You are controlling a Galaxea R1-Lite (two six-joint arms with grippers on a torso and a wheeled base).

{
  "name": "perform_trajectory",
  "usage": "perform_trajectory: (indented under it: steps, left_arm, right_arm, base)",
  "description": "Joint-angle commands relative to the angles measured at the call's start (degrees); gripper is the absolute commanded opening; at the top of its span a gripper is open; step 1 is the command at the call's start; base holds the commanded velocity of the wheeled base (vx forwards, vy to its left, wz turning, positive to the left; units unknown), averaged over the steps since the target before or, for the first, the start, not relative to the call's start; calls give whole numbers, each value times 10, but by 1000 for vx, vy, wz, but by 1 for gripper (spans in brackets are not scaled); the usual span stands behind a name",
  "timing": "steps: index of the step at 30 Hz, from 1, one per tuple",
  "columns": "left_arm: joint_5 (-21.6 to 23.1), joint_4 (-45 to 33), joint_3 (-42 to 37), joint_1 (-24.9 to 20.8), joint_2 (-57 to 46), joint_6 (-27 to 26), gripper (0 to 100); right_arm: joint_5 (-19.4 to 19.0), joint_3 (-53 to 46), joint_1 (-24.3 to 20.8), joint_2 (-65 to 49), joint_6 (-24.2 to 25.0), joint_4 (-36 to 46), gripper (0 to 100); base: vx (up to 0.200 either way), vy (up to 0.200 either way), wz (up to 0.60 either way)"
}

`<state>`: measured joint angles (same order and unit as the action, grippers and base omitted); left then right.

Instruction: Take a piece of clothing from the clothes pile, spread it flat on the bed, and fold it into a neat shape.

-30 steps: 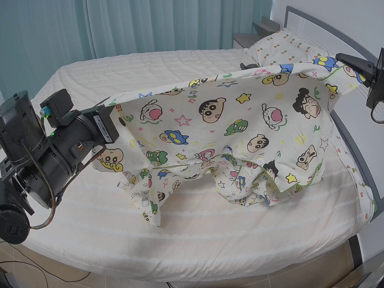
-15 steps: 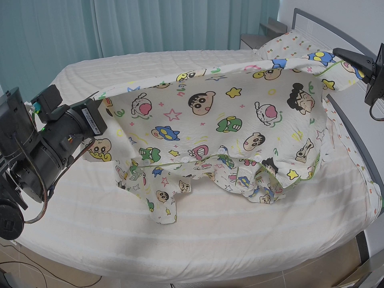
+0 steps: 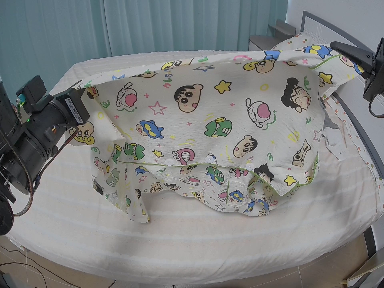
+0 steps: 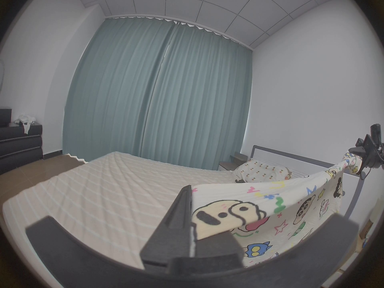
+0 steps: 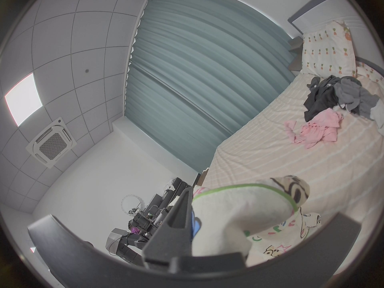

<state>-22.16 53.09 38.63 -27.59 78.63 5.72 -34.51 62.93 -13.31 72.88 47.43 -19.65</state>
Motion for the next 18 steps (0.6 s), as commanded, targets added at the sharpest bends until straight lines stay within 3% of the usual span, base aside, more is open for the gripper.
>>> perform_trajectory:
  steps: [1,10,18]
  left_arm:
    - [0,0,0,5,-5,-5,0]
    - [-2,0,-8,4,-2,-4,0]
    - [-1,-1,-33,-3,-8,1,0]
  right_arm:
    - [0,0,-8,2,0,0,0]
    - [1,-12,-13,5,0,1,0]
    - [-1,-40,-15,-21,-1,3,0]
  base:
    - [0,200,0]
    - [0,200,0]
    - [0,0,0]
